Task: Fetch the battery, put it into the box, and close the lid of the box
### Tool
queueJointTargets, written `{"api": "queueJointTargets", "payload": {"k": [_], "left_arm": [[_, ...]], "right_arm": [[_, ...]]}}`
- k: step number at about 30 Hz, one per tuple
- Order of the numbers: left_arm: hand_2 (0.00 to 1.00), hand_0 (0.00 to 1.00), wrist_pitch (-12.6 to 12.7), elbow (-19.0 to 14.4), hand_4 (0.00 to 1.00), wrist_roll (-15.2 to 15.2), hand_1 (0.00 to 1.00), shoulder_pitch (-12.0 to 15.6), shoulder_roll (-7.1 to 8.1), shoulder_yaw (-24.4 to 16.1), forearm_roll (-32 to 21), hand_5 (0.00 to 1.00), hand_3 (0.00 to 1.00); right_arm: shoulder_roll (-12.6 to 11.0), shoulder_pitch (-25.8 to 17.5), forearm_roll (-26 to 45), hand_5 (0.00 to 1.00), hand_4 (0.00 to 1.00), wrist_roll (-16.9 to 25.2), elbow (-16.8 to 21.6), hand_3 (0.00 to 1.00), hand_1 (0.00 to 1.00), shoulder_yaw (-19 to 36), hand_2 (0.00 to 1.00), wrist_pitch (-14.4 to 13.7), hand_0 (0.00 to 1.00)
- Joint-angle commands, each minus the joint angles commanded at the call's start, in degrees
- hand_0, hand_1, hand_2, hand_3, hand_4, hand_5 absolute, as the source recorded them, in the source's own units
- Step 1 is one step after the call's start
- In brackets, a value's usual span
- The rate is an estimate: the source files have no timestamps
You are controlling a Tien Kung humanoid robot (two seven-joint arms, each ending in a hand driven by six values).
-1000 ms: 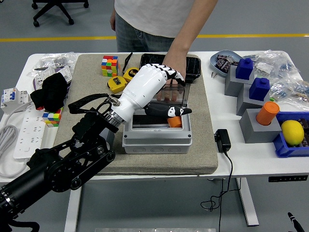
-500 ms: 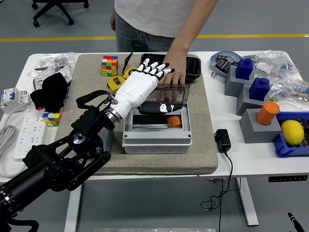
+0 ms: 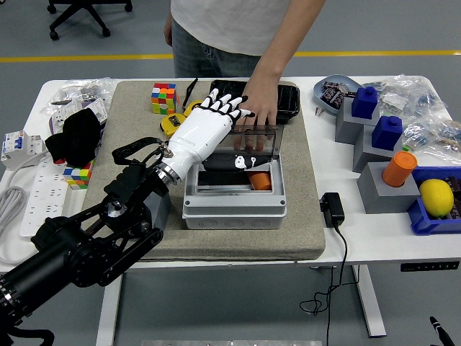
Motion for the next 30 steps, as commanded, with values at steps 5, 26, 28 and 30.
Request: {"api": "queueJointTargets", "payload": {"k": [5,26,28,30], "left_arm": [[0.771,0.998,2.19,-0.43,0.998,-2.33,0.922,0.31,0.49,0.74,-1.37,0.998,0.483],[0.732,0.998,2.18,-4.11,0.998,-3.74,0.861,2.7,2.44,7.69,-5.22,0.998,0.383],[0.732,0.998,2.11,-4.41,0.998,-3.67,0.861,2.82,2.63,8.45,-5.32,0.998,0.383],[0.732,0.998,2.01,-4.42,0.998,-3.64,0.861,2.88,2.84,9.24,-5.52,0.998,0.383]], "right_arm": [[0.03,0.01,0.15,0.998,0.998,0.05,0.0,0.776,0.793,-0.11,0.743,0.01,0.874],[-0.08,0.0,0.76,0.998,0.998,0.1,0.0,0.776,0.791,-0.5,0.743,-0.01,0.873],[-0.1,0.02,0.76,0.998,0.998,0.11,0.0,0.776,0.791,-0.53,0.743,-0.01,0.873],[-0.1,0.05,0.74,0.998,0.998,0.1,0.0,0.776,0.791,-0.46,0.743,-0.03,0.873]]}}
